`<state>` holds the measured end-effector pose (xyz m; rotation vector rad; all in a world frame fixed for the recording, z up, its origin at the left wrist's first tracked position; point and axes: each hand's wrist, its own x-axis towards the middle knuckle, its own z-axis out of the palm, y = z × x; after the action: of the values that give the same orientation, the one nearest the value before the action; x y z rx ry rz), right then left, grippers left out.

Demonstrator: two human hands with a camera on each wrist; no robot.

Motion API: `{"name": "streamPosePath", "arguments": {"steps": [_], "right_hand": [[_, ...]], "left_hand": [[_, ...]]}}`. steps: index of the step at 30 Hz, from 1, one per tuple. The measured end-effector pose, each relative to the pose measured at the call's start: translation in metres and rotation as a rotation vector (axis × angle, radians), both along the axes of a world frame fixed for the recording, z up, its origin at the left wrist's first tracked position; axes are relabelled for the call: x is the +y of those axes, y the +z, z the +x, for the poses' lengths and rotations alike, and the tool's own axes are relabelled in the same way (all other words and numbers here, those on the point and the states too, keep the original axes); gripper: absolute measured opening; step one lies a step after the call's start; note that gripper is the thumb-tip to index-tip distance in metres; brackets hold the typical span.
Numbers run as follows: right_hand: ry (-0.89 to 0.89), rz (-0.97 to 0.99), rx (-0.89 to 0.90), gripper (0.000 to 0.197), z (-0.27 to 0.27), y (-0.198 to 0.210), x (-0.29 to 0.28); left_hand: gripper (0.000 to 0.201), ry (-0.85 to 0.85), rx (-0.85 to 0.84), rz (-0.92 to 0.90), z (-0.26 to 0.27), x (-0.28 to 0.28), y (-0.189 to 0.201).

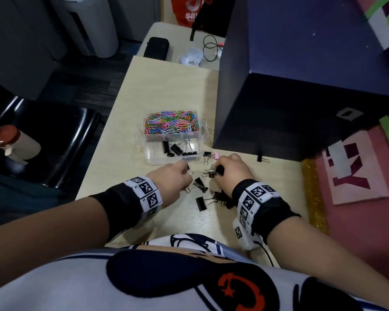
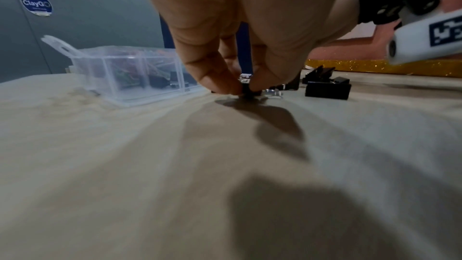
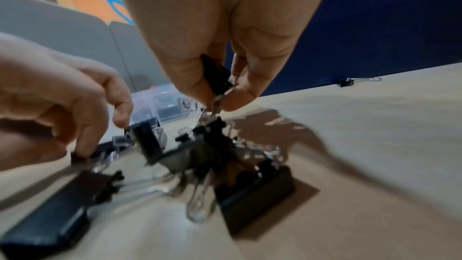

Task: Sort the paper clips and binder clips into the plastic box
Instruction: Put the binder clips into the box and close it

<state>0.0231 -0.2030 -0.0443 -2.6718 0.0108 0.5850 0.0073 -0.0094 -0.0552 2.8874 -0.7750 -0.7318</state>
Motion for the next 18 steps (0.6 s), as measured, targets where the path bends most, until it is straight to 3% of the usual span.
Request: {"name": "streamPosePath", "arguments": {"steps": [8,12,15,18], "right_hand": [[-0.145,0.186,-0.149,0.022,0.014,0.020,0.011],[-0.156,0.283,-0.235,0.022,0.020,0.024,0.031],[-0.174,0.363,-0.178,0.032,0.024,0.022,0.044],[-0.219,0.284,-0.151,0.039,0.028,0.019,0.043]], "left_hand": [[0.027,-0.142,-0.020,0.089,0.000,0.011,-0.001],[0.021,-0.135,-0.026,0.124,0.001,0.010,0.002],[0.024,-0.112,-0.009,0.130,0.001,0.012,0.003],[0.028,-0.061,0.003,0.129,0.002,0.015,0.005]]}}
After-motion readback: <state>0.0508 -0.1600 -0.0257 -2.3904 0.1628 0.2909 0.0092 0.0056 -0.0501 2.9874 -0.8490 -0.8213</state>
